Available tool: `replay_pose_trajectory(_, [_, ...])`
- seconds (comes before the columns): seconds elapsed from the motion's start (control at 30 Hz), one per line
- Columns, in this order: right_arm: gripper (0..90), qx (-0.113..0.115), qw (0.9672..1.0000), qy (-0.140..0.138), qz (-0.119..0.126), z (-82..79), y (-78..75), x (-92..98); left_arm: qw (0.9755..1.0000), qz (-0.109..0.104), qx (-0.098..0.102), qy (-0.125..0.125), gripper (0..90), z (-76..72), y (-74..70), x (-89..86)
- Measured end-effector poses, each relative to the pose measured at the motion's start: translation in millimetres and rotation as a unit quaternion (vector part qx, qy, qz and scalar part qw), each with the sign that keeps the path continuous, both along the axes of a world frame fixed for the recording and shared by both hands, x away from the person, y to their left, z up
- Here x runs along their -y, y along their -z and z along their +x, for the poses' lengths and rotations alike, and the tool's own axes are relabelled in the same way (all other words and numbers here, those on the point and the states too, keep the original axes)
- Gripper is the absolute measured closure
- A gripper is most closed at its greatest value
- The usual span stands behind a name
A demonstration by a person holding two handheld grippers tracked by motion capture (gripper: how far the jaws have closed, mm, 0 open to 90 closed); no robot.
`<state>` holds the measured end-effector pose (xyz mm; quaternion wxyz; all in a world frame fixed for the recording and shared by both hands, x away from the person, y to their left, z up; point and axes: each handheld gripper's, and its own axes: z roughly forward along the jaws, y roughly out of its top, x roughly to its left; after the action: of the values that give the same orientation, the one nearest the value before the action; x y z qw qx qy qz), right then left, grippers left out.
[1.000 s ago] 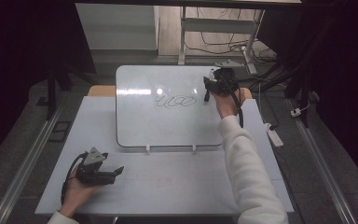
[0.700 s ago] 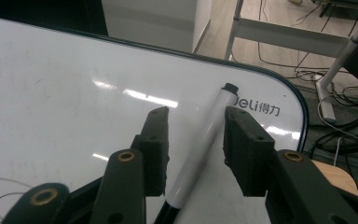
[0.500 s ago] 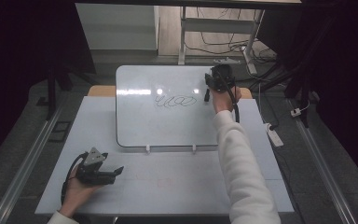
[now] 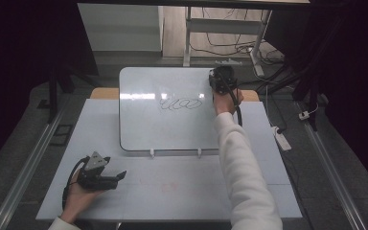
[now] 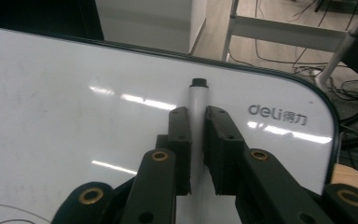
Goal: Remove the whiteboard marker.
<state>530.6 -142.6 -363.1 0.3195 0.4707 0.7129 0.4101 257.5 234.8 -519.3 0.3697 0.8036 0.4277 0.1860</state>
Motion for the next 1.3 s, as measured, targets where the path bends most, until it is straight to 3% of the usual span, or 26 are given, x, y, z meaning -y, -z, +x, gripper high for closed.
replay_pose_trajectory(0.27, [80.7, 0.007, 0.9999, -0.009, 0.007, -5.2, -2.6, 1.1, 1.0, -0.003, 0.001, -0.003, 18.4, -0.3, 0.3, -2.2])
replay_pose_trajectory(0.47, [80.8, 0.039, 0.9985, -0.035, 0.018, -21.2, -10.0, 8.3, 0.9999, -0.01, 0.0, -0.011, 18.8, -0.6, 1.7, -5.5])
replay_pose_trajectory(0.63, [80.8, 0.053, 0.9957, -0.06, 0.045, -37.5, -9.0, 16.4, 0.9995, -0.021, -0.004, -0.023, 19.3, -1.2, 3.9, -9.9])
replay_pose_trajectory(0.73, [80.8, 0.076, 0.992, -0.083, 0.057, -56.4, -7.2, 26.0, 0.9995, -0.018, -0.003, -0.025, 19.4, -0.6, 3.8, -8.0])
replay_pose_trajectory(0.87, [80.8, 0.084, 0.9899, -0.095, 0.064, -69.3, -6.3, 33.9, 0.9997, -0.011, -0.003, -0.022, 19.4, -0.8, 3.9, -4.4])
replay_pose_trajectory(0.9, [80.8, 0.087, 0.9878, -0.105, 0.075, -78.8, -5.6, 40.0, 0.9997, -0.011, -0.004, -0.021, 19.4, -0.8, 3.6, -3.3])
replay_pose_trajectory(1.13, [80.7, 0.085, 0.9817, -0.142, 0.094, -116.4, 4.9, 55.1, 0.9996, -0.015, -0.008, -0.02, 19.8, 2.6, -0.4, 3.0])
replay_pose_trajectory(1.3, [80.7, 0.077, 0.977, -0.175, 0.093, -140.2, 18.0, 56.2, 1.0, -0.003, 0.001, -0.006, 20.3, 4.8, -10.1, 14.1])
